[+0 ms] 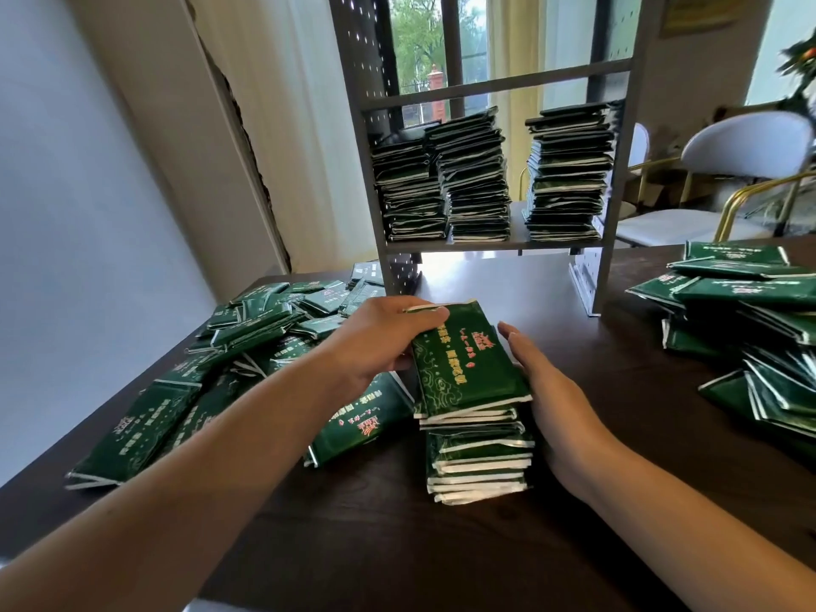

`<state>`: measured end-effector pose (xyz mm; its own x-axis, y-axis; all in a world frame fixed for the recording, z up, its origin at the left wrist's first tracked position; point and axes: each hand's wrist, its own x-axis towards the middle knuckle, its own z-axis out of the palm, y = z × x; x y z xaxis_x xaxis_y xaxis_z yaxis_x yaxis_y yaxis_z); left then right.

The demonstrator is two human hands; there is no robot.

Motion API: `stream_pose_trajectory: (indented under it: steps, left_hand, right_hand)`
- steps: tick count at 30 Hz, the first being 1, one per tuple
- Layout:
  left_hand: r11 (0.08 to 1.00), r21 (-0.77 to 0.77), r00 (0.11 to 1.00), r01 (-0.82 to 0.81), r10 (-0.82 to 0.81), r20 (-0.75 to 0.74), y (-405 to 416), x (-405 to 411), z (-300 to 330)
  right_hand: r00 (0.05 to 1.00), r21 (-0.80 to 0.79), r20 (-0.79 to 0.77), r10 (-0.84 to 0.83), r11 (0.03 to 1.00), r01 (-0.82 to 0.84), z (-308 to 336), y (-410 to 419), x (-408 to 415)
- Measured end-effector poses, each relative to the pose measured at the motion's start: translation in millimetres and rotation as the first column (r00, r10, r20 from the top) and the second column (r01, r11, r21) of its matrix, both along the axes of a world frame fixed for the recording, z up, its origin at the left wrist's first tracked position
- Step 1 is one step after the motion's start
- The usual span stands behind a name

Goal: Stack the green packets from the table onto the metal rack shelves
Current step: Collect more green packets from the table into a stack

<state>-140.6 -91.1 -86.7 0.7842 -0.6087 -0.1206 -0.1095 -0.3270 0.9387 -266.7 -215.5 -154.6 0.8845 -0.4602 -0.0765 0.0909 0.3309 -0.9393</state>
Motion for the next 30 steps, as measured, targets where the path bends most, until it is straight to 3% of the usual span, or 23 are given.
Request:
stream_pose_trajectory:
  steps: [6,30]
  left_hand:
    - [0.998,-0.006,0.997,-0.063,0.063,0.034,-5,6,-11]
    - [0.998,0.055,0.996,-0.035,0.030,0.090,-2,-3,-30]
  right_hand:
    - [1.000,-0.032,-0.024,-0.001,0.999,0.000,2,3,-1]
    - [0.999,-0.041,-0.038,0.038,0.998,-0.040,2,2,-2]
